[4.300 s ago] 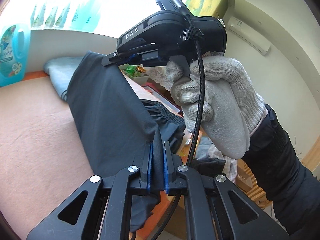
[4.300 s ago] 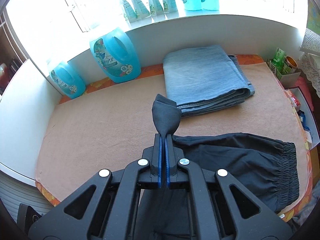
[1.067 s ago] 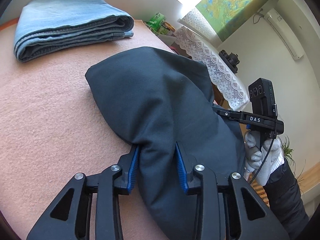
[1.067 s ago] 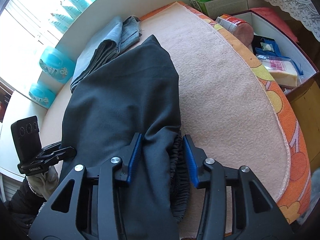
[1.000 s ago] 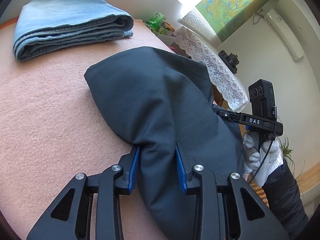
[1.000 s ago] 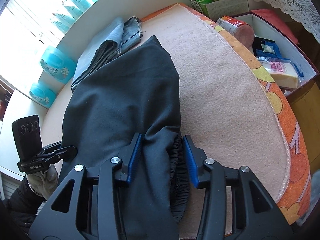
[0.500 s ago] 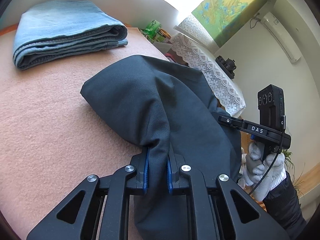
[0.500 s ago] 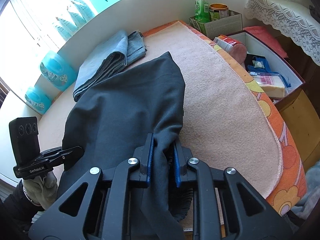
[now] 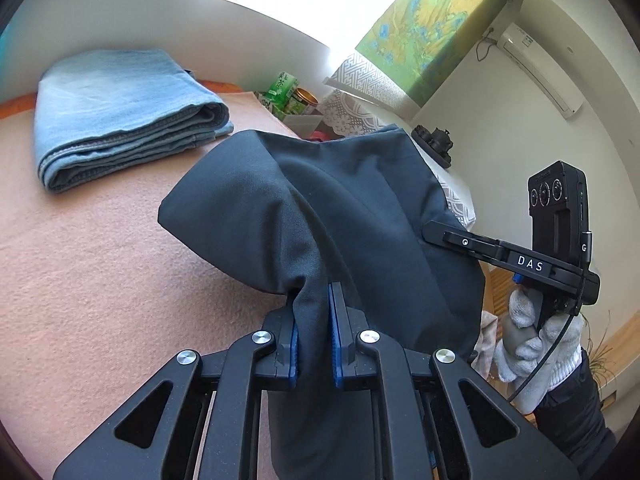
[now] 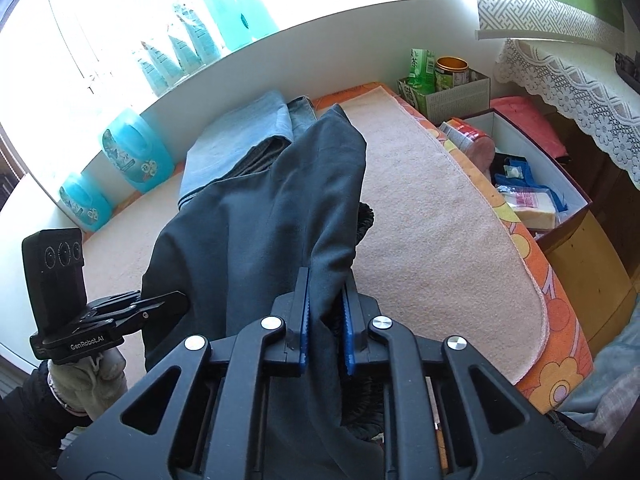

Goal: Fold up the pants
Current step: 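Lift the folded pants with both grippers toward the folded blue jeans, then lower the pants onto the blue jeans stack and open both grippers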

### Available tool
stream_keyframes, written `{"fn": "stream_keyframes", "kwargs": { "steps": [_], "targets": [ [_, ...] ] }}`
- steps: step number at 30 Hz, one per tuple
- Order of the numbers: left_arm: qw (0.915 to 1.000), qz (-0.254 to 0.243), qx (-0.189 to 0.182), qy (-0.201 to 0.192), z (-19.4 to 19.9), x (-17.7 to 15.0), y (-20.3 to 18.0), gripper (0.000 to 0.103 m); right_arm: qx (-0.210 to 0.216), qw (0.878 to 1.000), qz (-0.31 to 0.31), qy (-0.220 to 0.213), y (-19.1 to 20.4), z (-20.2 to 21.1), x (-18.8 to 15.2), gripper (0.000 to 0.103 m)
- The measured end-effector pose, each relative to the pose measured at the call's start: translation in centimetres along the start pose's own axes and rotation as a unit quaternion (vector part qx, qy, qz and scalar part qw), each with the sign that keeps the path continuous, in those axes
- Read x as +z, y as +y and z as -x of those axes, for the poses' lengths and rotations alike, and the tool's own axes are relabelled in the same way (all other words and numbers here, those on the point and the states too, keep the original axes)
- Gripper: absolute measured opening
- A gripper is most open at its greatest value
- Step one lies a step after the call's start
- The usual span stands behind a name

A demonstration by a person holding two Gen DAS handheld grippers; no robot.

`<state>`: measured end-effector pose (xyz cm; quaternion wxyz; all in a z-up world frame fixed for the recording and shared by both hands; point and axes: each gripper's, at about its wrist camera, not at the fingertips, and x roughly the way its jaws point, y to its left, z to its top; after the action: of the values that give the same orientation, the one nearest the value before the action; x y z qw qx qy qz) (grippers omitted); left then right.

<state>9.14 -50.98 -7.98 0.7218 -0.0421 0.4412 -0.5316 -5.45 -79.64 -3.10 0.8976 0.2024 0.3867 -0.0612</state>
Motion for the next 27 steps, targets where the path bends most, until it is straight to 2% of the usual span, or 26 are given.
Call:
{"fn": "stream_keyframes", "kwargs": {
  "steps": [12,19,27],
  "targets": [
    [0.9980,-0.027,0.010,-0.057,4.3,4.3,0.0,0.008,0.020,0.997,0.058,-0.047,7.0,0.9,5.4,0.011],
    [0.9952,-0.023,0.019,-0.094,6.3,7.6,2.1,0.008,0.038,0.995,0.074,-0.063,11.0,-0.9,9.4,0.010],
    [0.9898,-0.039,0.037,-0.132,8.5,13.0,4.7,0.008,0.048,0.991,0.086,-0.087,14.2,-3.9,15.1,0.010]
  ]
}}
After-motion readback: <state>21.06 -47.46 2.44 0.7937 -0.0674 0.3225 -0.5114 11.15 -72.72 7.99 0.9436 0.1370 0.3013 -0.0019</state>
